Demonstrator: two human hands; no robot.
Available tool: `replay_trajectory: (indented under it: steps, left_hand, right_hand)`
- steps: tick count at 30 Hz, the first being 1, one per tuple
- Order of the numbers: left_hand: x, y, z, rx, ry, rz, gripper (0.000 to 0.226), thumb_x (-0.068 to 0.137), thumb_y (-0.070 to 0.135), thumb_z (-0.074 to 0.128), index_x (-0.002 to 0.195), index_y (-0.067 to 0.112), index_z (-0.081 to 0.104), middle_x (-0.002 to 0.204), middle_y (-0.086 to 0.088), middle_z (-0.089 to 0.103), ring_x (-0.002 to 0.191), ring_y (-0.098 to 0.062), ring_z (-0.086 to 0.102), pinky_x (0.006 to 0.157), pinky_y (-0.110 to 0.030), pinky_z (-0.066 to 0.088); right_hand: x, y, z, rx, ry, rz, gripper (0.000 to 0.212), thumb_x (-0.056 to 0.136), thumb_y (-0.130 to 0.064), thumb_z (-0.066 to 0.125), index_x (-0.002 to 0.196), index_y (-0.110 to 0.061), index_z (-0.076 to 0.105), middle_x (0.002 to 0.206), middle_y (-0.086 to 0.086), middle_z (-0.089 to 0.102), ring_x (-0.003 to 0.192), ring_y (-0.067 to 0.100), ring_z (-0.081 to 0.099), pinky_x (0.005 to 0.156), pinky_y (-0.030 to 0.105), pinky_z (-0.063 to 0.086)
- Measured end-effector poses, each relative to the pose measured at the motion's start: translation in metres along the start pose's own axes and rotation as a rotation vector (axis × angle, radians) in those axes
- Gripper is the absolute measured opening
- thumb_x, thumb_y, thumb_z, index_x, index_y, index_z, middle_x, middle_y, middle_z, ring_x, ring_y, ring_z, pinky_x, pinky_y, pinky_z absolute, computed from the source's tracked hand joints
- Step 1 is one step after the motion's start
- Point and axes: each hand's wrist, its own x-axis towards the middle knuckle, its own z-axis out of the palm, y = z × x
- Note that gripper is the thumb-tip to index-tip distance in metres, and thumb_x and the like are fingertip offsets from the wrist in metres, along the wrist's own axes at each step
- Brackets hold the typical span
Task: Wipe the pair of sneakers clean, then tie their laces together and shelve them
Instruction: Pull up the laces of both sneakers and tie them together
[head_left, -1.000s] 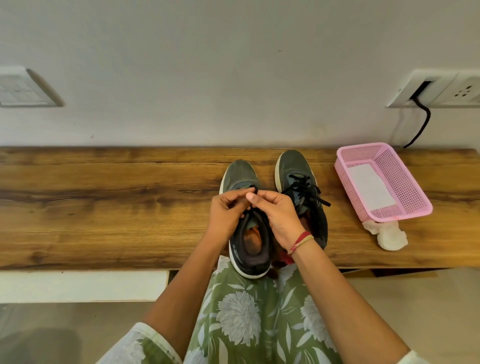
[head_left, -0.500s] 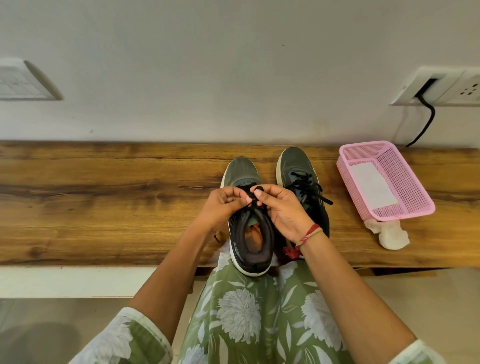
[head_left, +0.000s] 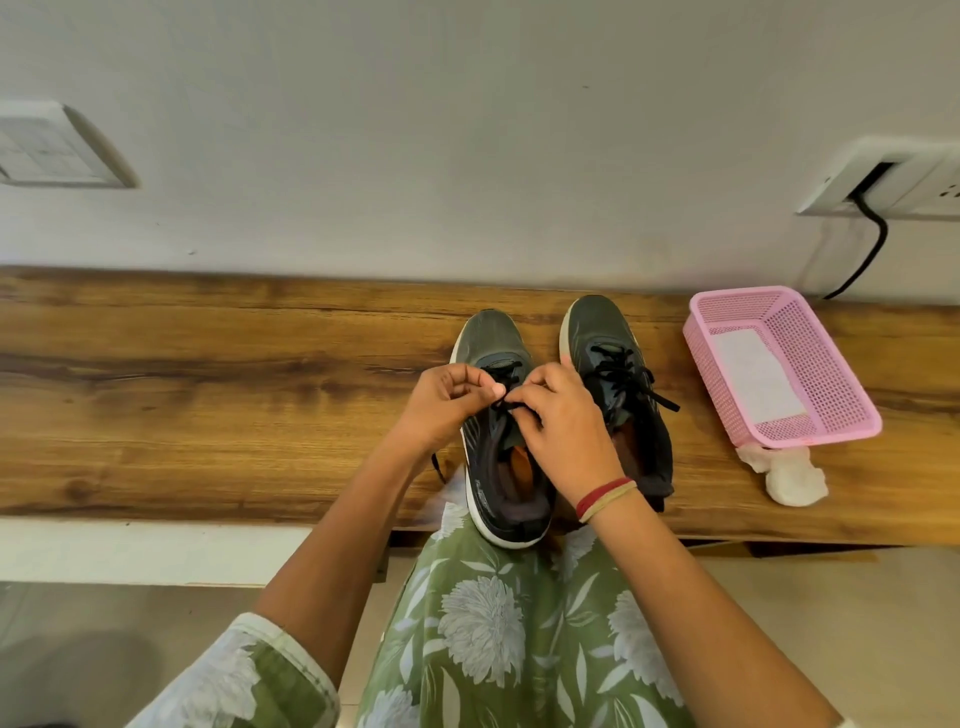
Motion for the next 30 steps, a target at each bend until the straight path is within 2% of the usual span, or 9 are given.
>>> replay_trajectory:
  steps: [3, 5, 8, 11, 14, 16, 19, 23, 30]
  left_hand:
    - [-0.001, 0.000, 0.002, 0.048, 0.019, 0.061, 0.011, 0.083, 0.001, 0.069, 0.077, 0.010, 0.064, 0.064, 0.005, 0.064, 0.059, 0.002, 0.058, 0.061, -0.011, 0.046]
    - [-0.004, -0.001, 0.003, 0.051, 0.022, 0.088, 0.007, 0.086, 0.002, 0.066, 0.082, 0.008, 0.063, 0.067, 0.003, 0.062, 0.061, 0.002, 0.058, 0.063, -0.011, 0.047]
    - [-0.008, -0.005, 0.005, -0.006, 0.008, 0.065, 0.013, 0.097, 0.007, 0.050, 0.103, 0.006, 0.062, 0.074, 0.002, 0.063, 0.065, 0.002, 0.059, 0.066, -0.015, 0.048]
    - [-0.004, -0.006, 0.003, -0.002, -0.053, 0.010, 0.028, 0.098, 0.006, 0.047, 0.124, 0.012, 0.056, 0.077, -0.005, 0.063, 0.064, -0.003, 0.057, 0.067, -0.018, 0.048]
    - [0.000, -0.001, -0.001, 0.053, -0.095, 0.076, 0.029, 0.095, -0.001, 0.049, 0.118, 0.009, 0.062, 0.093, -0.017, 0.066, 0.080, -0.009, 0.063, 0.075, -0.016, 0.051]
    - [0.001, 0.002, -0.004, 0.080, -0.095, 0.123, 0.029, 0.092, -0.006, 0.051, 0.113, 0.008, 0.065, 0.095, -0.007, 0.070, 0.088, -0.003, 0.065, 0.078, -0.015, 0.050]
    - [0.004, 0.000, -0.005, 0.118, -0.058, 0.137, 0.025, 0.090, -0.008, 0.052, 0.103, 0.008, 0.067, 0.088, 0.002, 0.069, 0.082, 0.002, 0.064, 0.077, -0.014, 0.049]
    - [0.002, -0.010, -0.003, 0.117, 0.031, 0.083, 0.021, 0.093, -0.005, 0.051, 0.096, 0.010, 0.066, 0.085, -0.001, 0.067, 0.077, -0.004, 0.062, 0.075, -0.018, 0.051]
    - [-0.005, -0.017, 0.002, 0.065, 0.139, 0.022, 0.015, 0.092, 0.000, 0.057, 0.092, 0.010, 0.068, 0.082, 0.001, 0.069, 0.073, -0.001, 0.063, 0.071, -0.018, 0.052]
  right_hand:
    - [-0.001, -0.003, 0.004, -0.017, 0.093, -0.022, 0.008, 0.077, 0.001, 0.068, 0.082, -0.006, 0.070, 0.080, 0.006, 0.054, 0.080, 0.018, 0.056, 0.107, 0.042, 0.037]
    - [-0.002, -0.004, 0.005, -0.004, 0.125, -0.023, 0.006, 0.074, 0.001, 0.070, 0.076, -0.004, 0.067, 0.079, 0.006, 0.054, 0.074, 0.021, 0.056, 0.084, 0.040, 0.053]
    - [-0.002, 0.000, 0.008, 0.046, 0.182, -0.007, 0.004, 0.077, -0.002, 0.068, 0.075, -0.004, 0.065, 0.082, 0.007, 0.054, 0.071, 0.021, 0.057, 0.061, 0.034, 0.051]
    - [-0.004, 0.001, 0.015, 0.112, 0.232, -0.050, 0.009, 0.084, -0.006, 0.062, 0.077, -0.003, 0.067, 0.082, 0.007, 0.054, 0.078, 0.016, 0.055, 0.079, 0.032, 0.051]
    - [-0.001, 0.002, 0.017, 0.190, 0.260, -0.040, 0.006, 0.082, 0.001, 0.066, 0.081, -0.001, 0.070, 0.081, 0.008, 0.056, 0.081, 0.013, 0.055, 0.104, 0.025, 0.039]
    - [0.001, 0.004, 0.016, 0.220, 0.256, -0.040, 0.005, 0.081, 0.002, 0.067, 0.083, -0.002, 0.071, 0.083, 0.008, 0.057, 0.082, 0.012, 0.055, 0.101, 0.022, 0.040]
    - [0.001, 0.005, 0.015, 0.292, 0.225, -0.024, 0.006, 0.080, 0.000, 0.069, 0.082, -0.005, 0.072, 0.086, 0.002, 0.056, 0.083, 0.008, 0.054, 0.079, 0.021, 0.047]
    - [0.001, 0.005, 0.016, 0.542, 0.194, 0.215, 0.017, 0.075, -0.004, 0.075, 0.079, -0.020, 0.072, 0.090, -0.008, 0.053, 0.090, 0.001, 0.055, 0.083, 0.012, 0.042]
    - [-0.002, -0.005, 0.011, 1.272, 0.203, 0.855, 0.008, 0.081, -0.003, 0.068, 0.083, -0.010, 0.067, 0.085, 0.010, 0.068, 0.083, 0.022, 0.064, 0.082, 0.037, 0.054]
